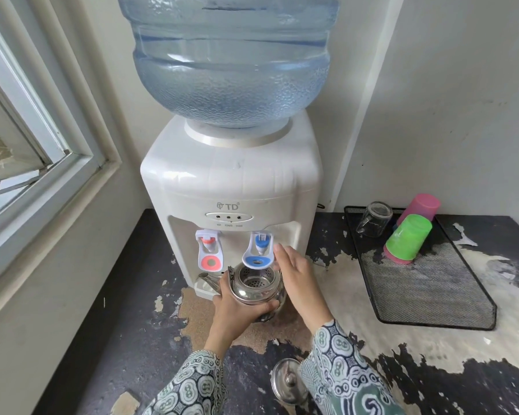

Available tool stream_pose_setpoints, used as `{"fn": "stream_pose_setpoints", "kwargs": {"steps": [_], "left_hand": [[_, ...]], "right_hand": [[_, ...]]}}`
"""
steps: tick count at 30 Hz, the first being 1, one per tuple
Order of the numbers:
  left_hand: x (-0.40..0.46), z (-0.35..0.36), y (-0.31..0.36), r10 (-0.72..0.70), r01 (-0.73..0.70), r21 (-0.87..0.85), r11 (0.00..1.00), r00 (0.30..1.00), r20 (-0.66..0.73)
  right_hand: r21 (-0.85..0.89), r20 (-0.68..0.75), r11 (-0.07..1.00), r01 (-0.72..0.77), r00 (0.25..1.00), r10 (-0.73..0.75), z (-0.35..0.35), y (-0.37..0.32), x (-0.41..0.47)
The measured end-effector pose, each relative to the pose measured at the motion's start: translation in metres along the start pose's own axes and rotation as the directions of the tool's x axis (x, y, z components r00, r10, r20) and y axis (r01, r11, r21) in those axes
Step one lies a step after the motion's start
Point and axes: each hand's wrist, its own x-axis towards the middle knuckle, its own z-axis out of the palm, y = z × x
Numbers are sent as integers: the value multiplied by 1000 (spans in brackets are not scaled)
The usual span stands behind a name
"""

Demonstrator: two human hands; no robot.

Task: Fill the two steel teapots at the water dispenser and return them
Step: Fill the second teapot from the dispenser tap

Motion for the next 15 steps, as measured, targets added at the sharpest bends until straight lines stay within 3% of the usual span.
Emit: {"fn": "stream_pose_setpoints", "kwargs": {"steps": [5, 15], "left_hand": [[2, 1, -2, 15, -15, -9, 1000, 1000, 0], [6, 4, -4, 38, -37, 26, 999, 999, -17]], "right_hand": [[-51, 37, 998, -34, 999, 36, 0, -2, 9], [123, 61, 985, -120, 992, 113, 2, 5, 7]]}}
